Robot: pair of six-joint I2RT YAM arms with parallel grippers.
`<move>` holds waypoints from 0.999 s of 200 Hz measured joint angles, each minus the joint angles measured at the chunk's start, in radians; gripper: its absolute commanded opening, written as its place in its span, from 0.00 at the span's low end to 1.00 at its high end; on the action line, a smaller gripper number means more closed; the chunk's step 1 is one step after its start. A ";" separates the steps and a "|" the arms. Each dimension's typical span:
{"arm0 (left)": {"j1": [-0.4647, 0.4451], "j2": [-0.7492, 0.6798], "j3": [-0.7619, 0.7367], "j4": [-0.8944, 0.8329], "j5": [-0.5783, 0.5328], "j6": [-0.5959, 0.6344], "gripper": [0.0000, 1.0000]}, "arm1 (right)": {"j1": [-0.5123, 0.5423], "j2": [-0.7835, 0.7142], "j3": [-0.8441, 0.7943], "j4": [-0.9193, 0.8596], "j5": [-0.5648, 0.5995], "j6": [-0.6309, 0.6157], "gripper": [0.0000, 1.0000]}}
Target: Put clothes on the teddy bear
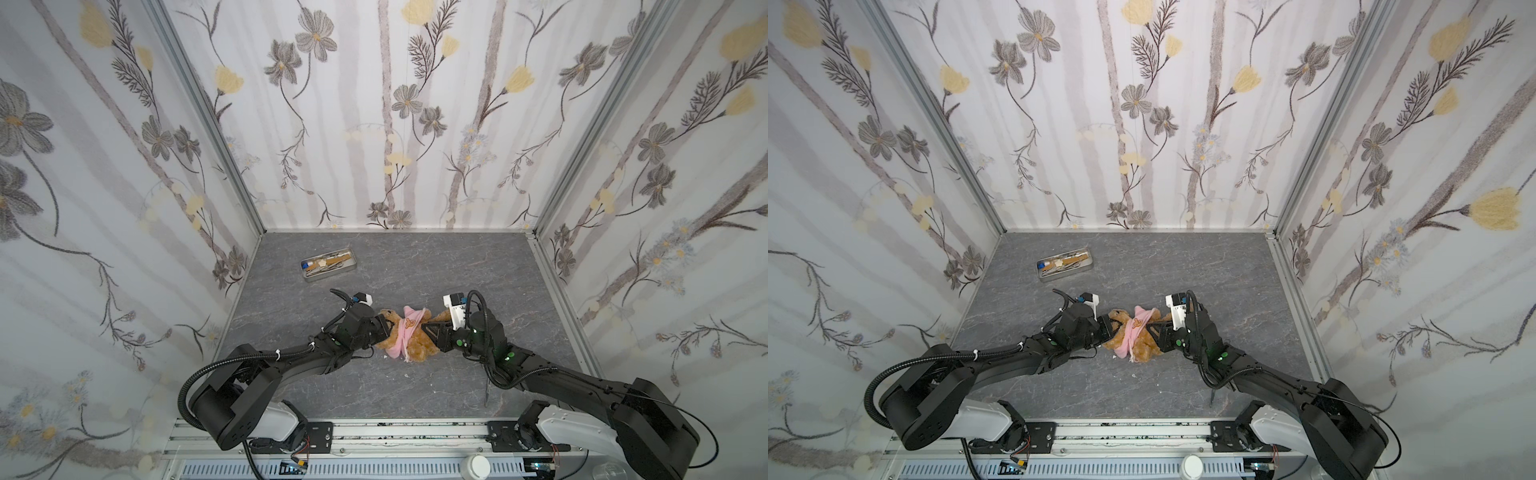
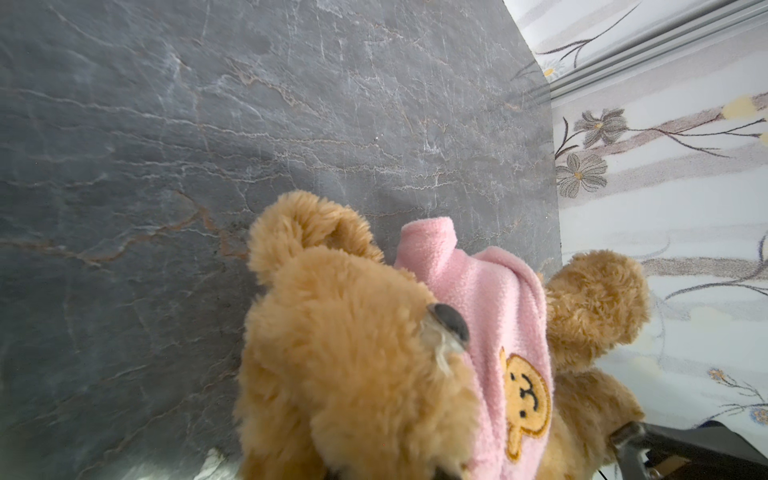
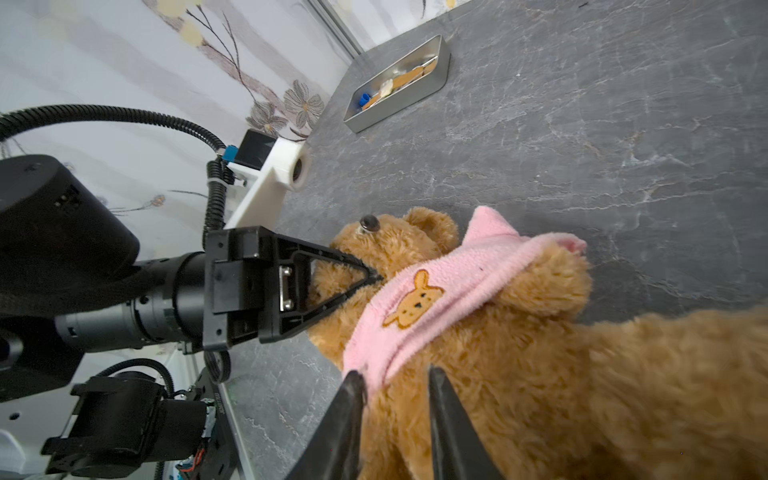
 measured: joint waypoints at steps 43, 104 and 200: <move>-0.011 -0.013 0.000 0.002 -0.018 0.016 0.00 | 0.020 0.081 0.011 0.016 -0.016 0.051 0.27; -0.034 -0.023 0.000 0.002 -0.054 0.045 0.00 | 0.032 0.190 0.021 0.106 -0.016 0.097 0.26; -0.066 -0.154 -0.059 0.000 -0.208 0.085 0.00 | 0.006 0.079 -0.120 0.267 -0.018 0.158 0.00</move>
